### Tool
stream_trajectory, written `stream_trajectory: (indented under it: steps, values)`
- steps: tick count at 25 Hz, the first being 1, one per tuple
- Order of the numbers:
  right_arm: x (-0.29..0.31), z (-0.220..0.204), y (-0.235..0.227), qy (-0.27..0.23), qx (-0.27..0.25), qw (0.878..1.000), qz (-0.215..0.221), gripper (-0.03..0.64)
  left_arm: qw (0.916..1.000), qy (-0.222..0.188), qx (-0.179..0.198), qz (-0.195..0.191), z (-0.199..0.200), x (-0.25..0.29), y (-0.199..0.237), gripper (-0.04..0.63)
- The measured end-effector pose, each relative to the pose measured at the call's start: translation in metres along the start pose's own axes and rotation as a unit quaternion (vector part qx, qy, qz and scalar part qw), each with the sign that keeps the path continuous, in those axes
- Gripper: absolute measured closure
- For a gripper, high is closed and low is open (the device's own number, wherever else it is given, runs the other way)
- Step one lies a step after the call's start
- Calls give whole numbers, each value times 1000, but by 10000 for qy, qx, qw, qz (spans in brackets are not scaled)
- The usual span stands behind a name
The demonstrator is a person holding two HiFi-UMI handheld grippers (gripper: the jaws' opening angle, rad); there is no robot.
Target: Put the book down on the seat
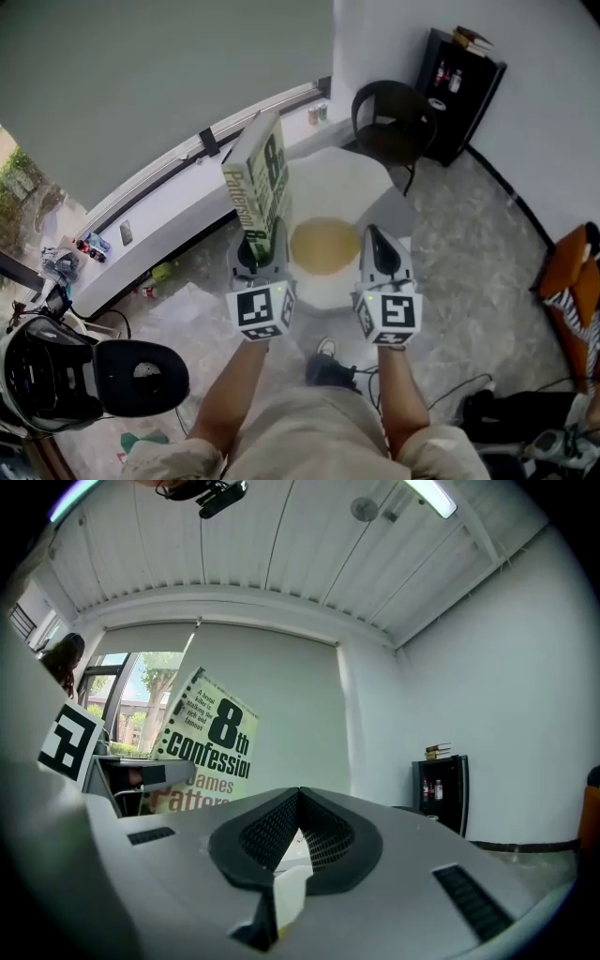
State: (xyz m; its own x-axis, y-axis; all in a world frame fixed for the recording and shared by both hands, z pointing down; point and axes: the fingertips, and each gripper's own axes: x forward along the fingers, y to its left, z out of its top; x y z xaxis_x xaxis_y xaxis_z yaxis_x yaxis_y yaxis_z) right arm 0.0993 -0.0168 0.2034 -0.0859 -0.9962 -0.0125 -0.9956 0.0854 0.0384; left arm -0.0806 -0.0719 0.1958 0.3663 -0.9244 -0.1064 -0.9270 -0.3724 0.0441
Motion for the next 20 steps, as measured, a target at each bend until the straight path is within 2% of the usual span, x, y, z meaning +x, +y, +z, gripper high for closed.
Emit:
stream_trajectory:
  steps: [9, 20]
  values:
    - [57, -10, -78, 12, 100, 9999, 54, 614, 9999, -32, 153, 33, -9, 81, -54, 430]
    - [100, -11, -118, 53, 191, 9998, 64, 614, 9997, 53, 214, 62, -16, 133, -72, 430]
